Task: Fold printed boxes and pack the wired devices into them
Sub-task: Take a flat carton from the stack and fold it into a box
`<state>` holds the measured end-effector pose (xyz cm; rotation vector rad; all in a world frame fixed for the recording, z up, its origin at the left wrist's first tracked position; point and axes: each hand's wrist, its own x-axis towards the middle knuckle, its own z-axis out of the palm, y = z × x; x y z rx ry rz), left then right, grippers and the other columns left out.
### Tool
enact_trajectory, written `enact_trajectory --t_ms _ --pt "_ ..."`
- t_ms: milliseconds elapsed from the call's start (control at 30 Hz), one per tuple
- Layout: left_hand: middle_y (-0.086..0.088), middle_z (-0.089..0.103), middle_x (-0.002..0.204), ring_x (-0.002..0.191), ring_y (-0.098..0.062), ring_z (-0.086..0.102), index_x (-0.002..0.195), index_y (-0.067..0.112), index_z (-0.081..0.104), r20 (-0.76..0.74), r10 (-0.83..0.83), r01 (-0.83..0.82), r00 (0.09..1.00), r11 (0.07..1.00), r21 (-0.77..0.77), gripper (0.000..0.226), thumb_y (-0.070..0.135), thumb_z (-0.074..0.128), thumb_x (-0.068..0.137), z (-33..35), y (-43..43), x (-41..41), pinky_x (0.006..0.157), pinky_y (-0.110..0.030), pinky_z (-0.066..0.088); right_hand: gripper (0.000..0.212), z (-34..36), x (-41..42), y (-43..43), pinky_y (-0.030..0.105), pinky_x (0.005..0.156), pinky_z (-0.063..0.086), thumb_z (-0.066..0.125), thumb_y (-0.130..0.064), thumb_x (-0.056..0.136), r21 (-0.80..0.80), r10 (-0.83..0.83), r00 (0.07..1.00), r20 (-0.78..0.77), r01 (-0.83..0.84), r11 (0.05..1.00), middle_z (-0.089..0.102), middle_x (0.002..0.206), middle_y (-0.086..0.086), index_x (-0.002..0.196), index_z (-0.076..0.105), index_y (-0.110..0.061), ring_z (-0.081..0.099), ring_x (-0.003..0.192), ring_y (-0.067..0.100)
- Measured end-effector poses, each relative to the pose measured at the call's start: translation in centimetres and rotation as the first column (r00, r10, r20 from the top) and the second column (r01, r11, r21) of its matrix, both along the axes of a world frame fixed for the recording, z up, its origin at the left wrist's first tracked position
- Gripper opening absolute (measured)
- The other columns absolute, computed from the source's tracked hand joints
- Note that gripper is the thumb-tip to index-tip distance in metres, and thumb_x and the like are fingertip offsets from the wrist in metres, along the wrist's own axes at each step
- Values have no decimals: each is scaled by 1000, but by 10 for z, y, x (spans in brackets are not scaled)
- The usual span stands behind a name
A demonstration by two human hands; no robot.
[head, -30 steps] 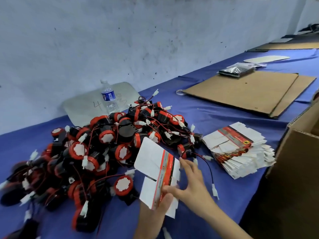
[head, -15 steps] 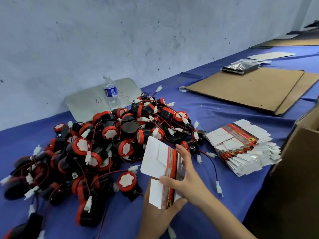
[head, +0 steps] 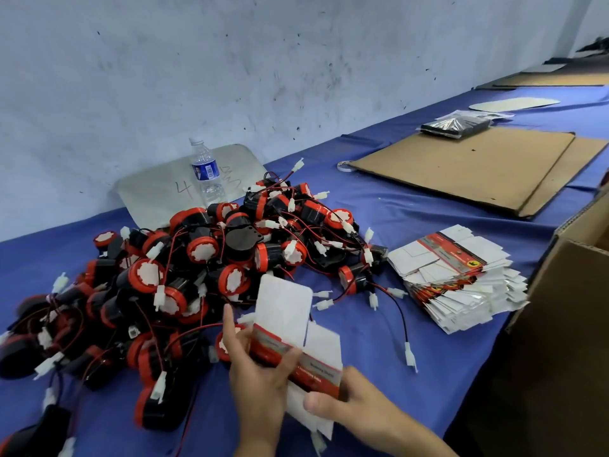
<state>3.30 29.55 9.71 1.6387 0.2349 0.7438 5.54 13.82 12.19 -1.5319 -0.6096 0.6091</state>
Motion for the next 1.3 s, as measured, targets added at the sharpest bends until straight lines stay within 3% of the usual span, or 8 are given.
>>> enact_trajectory --t_ms 267,533,667,800,900,1033,1167,1300 --pt "23 66 107 70 -2 65 133 42 47 10 -90 87 996 978 192 43 27 50 93 0 -3 11 59 -12 49 48 4 22 -16 28 62 56 63 -32 77 289 -299 837 -458 458 841 72 109 9 122 61 -14 71 90 20" --pt "10 5 161 147 -21 13 146 48 22 12 -254 145 967 591 793 95 20 80 76 2 -16 12 108 -45 35 50 26 60 -32 31 79 56 52 -11 97 -103 -245 929 -276 224 969 63 126 9 138 42 -38 60 114 30" --pt "11 31 152 143 -17 30 140 38 33 83 -318 205 945 768 606 82 41 80 74 -1 -29 10 108 -40 41 40 22 62 -40 33 115 30 46 -14 101 -78 -263 964 47 266 961 30 155 12 141 41 -10 30 142 25" --pt "14 53 128 120 -15 54 142 46 30 81 -291 258 953 924 282 93 60 80 65 3 -29 6 93 -35 51 88 36 39 -45 24 113 19 54 -86 63 -27 -144 971 189 151 988 7 155 -32 138 42 -40 3 144 -7" --pt "-1 60 113 107 -21 59 144 41 30 62 -339 325 939 930 171 96 59 81 65 2 -28 5 93 -29 48 91 28 29 -47 19 112 25 56 -85 65 127 -184 963 196 161 979 38 146 -27 137 47 -30 21 141 -8" --pt "0 59 124 116 -17 58 137 18 38 50 -376 378 925 925 -32 99 69 77 61 11 -34 3 89 -25 51 57 17 24 -31 55 115 22 62 -55 68 69 -332 920 209 325 943 60 126 -20 123 54 -43 47 129 11" --pt "-10 57 132 118 -31 57 142 29 37 53 -422 422 905 907 11 96 78 66 65 14 -34 0 91 -55 50 55 11 16 -22 21 88 48 59 -56 71 168 -380 922 69 365 916 69 111 -4 122 57 -36 64 105 14" --pt "6 60 128 115 -27 61 135 52 38 38 -401 403 915 913 -63 84 86 61 60 12 -32 -2 84 -48 55 45 12 9 -15 17 76 48 58 -54 77 227 -394 919 21 379 897 70 97 -1 112 63 -27 64 88 10"
